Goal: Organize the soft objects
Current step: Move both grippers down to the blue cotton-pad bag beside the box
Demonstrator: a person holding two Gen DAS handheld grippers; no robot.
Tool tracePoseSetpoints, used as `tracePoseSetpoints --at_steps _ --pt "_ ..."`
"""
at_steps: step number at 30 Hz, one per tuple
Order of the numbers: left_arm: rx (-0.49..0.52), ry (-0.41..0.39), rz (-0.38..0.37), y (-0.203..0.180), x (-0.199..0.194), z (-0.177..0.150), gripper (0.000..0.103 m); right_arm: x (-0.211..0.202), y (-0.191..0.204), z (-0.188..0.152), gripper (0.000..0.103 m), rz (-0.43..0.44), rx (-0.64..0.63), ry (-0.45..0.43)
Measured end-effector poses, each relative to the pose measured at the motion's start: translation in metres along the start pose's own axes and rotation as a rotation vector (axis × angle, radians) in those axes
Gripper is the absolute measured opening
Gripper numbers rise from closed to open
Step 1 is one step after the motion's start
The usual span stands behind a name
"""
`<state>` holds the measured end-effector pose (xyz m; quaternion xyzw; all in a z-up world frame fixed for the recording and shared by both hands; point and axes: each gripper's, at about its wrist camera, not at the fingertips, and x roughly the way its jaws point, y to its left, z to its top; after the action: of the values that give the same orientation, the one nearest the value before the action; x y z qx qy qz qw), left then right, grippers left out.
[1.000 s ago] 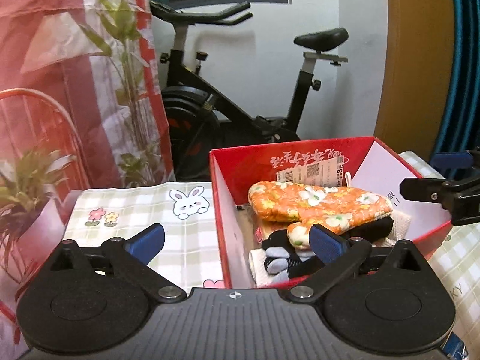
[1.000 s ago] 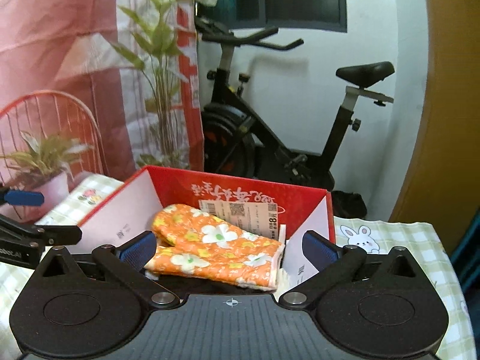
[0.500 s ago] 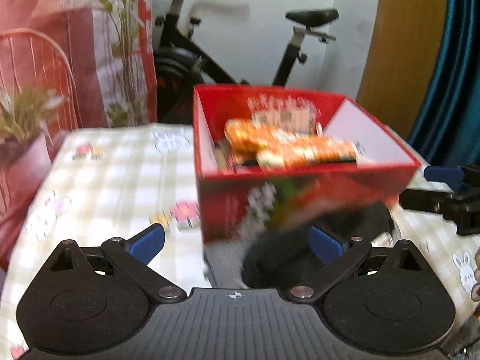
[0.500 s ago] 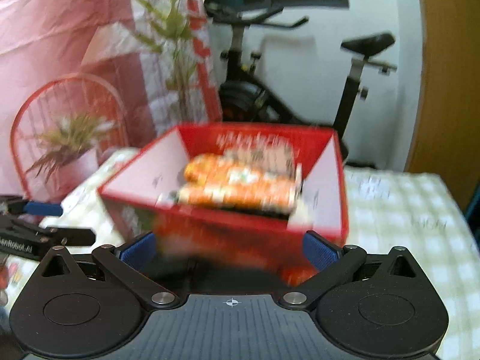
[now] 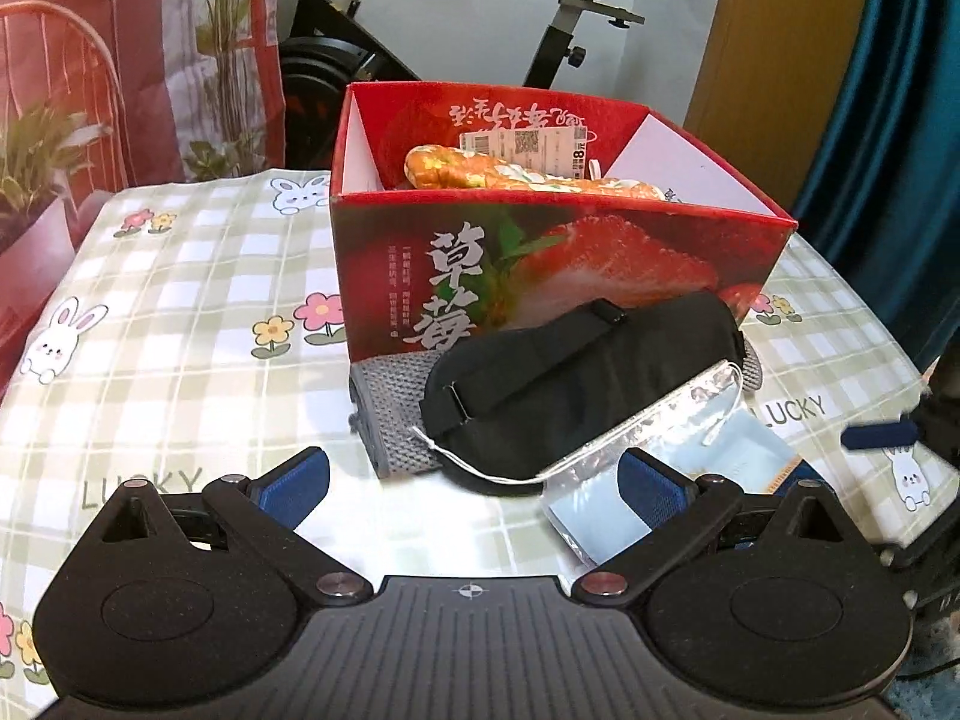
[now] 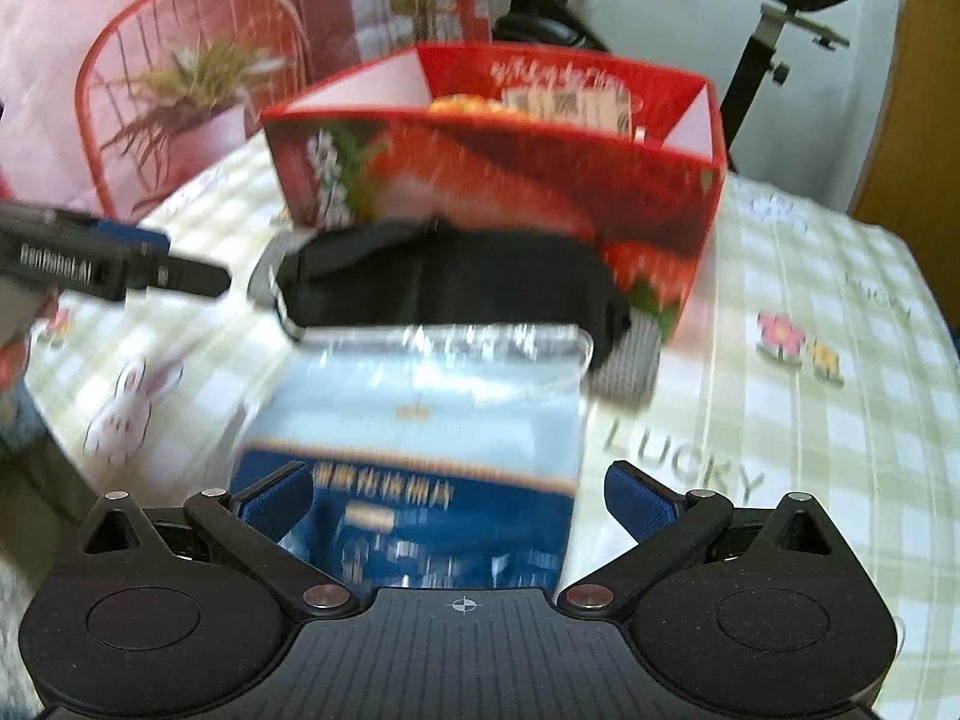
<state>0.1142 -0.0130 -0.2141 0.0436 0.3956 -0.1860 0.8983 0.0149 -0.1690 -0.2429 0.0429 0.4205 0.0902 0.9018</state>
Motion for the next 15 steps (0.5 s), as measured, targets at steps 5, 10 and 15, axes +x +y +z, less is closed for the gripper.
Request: tracePoseSetpoints --at_steps 5,10,15 --pt "-0.024 0.007 -0.018 0.002 0.002 -0.002 0.103 0.011 0.0 -0.015 0.103 0.039 0.034 0.074" --pt "-0.068 0.017 -0.049 0.01 0.004 -0.006 0.101 0.026 0.012 -0.012 0.102 0.063 0.053 0.076" --pt "-0.116 0.024 -0.062 0.02 0.005 -0.009 0.096 0.043 0.033 0.007 0.102 0.064 0.055 0.095"
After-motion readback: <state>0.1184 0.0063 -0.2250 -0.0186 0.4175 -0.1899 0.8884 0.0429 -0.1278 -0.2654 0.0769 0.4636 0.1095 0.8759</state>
